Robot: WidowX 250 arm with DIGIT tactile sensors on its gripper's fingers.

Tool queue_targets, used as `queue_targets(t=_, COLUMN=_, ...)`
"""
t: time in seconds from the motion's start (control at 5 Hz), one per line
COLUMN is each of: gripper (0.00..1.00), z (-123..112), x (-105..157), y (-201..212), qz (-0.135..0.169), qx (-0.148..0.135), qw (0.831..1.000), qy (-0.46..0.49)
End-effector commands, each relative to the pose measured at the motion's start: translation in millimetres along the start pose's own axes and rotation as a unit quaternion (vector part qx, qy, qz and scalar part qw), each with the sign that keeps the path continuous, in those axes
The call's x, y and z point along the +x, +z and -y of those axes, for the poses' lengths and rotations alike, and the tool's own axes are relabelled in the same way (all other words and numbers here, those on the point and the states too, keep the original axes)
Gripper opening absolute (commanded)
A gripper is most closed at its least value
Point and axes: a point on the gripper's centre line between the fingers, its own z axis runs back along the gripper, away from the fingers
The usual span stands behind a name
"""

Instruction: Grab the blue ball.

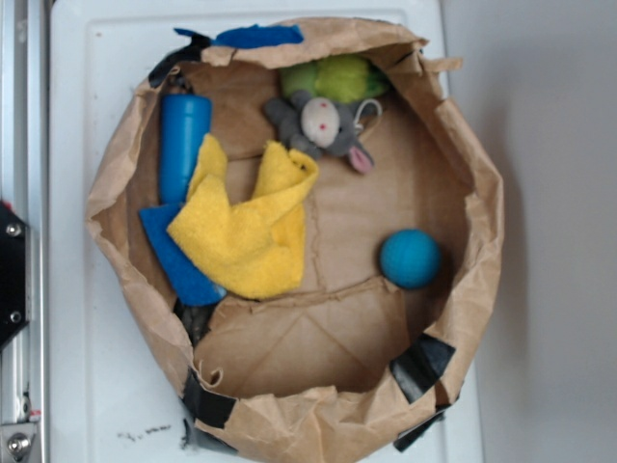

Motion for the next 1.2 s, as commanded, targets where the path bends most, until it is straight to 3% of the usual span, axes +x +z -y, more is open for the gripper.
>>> queue_targets(t=0.0, gripper=1.0, z=0, x=0, y=0, qz=0.0, qx=0.0, qw=1.0, qy=0.0)
queue_targets(t=0.2, gripper=1.0, z=10, x=21, y=-5, qz=0.037, qx=-0.01, qw=0.999, qy=0.002)
queue_targets(t=0.4, gripper=1.0, z=10, x=60, y=-11, qz=0.062, qx=-0.017, qw=0.997, qy=0.042)
queue_targets(t=0.8, gripper=1.0, z=8, x=88, y=-33, qz=0.089, qx=-0.007, qw=0.996, qy=0.03)
queue_targets(t=1.0, gripper=1.0, z=3, x=87, y=-50, qz=0.089, qx=0.0, qw=0.996, qy=-0.006)
